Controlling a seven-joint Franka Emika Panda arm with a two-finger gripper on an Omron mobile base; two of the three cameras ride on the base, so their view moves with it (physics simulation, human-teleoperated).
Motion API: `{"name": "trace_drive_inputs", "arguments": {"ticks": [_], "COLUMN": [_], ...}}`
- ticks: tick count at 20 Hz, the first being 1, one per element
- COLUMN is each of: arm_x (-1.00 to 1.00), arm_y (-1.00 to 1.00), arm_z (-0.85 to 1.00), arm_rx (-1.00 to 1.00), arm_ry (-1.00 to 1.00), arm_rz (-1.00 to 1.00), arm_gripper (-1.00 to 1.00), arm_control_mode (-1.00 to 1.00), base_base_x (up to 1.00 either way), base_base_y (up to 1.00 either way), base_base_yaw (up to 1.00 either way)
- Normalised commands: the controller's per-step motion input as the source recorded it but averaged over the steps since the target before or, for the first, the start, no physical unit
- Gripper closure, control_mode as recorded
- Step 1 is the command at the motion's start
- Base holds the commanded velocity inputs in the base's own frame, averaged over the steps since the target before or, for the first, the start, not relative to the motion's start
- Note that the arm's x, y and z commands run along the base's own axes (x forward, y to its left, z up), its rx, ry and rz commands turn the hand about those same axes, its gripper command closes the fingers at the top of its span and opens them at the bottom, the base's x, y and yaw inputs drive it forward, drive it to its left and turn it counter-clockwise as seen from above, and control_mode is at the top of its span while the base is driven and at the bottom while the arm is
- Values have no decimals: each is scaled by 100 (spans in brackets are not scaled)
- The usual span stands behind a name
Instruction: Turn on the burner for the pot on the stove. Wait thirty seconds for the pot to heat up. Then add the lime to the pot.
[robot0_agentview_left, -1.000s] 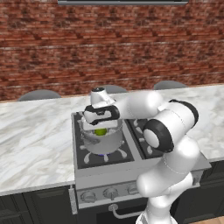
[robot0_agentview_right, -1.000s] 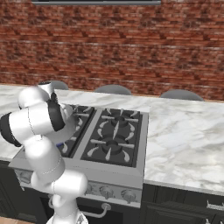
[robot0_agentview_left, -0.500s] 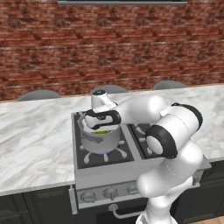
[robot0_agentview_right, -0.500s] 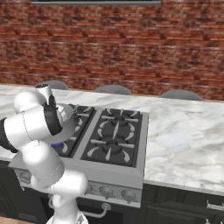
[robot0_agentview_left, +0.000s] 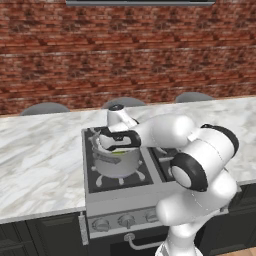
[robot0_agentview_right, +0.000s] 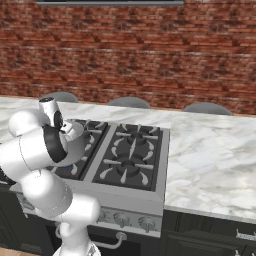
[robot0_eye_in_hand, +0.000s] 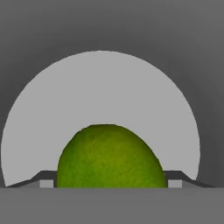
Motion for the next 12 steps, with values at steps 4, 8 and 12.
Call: {"name": "trace_drive_inputs", "arguments": {"ticks": [4,8,12], "arm_x": [0,0,-1], "arm_y": [-20,-21,-8], "arm_z": [4,15,6], "arm_rx": [1,0,0], "arm_ry": [0,0,0], "arm_rz": [0,0,0], "arm_gripper": [-100,-100,-100], "arm_control_mode": [-100,-100,-100], "base_base_x": [0,0,0], "base_base_y": [0,0,0], "base_base_yaw": [0,0,0]}}
